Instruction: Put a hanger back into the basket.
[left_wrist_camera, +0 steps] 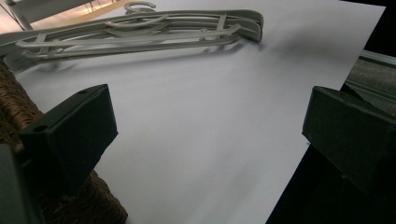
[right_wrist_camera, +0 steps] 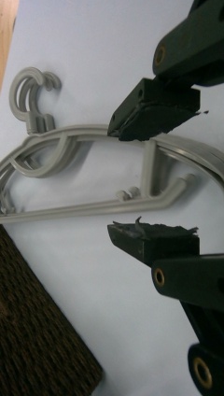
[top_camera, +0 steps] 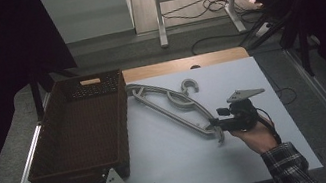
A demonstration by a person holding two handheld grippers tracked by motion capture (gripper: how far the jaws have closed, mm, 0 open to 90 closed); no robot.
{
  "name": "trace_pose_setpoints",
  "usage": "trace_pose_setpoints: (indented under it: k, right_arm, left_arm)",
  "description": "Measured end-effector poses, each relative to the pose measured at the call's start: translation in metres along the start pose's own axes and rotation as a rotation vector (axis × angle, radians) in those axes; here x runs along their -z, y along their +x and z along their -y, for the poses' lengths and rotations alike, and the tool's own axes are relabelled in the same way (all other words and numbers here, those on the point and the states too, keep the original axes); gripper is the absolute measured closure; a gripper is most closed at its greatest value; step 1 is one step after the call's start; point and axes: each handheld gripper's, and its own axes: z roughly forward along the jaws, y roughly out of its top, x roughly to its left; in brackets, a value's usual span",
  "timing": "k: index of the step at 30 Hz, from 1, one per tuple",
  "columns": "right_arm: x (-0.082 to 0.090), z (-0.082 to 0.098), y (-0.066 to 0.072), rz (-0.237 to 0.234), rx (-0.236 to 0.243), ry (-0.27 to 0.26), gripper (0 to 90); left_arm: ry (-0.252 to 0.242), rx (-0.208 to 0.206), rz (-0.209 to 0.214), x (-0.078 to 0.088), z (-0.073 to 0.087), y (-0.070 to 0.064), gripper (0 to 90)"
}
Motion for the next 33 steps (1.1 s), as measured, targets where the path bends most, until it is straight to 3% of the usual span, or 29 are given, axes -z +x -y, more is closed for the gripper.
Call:
trace_pose_setpoints:
  k: [10,22,33]
  right_arm:
    - [-0.026,-0.017,-0.02,0.034,0.006,0.023,58.7]
    - [-0.066,-0.025,-0.032,0.072,0.039,0.064,65.6]
    - [-0.09,-0.022,-0.045,0.084,0.003,0.094,64.9]
  left_arm:
    - [-0.001,-0.002,0.002,0.0,0.0,0.0,3.2]
    - [-0.006,0.007,0.004,0.002,0.001,0.001,3.1]
    - [-0.001,0.005,0.003,0.002,0.001,0.002,3.1]
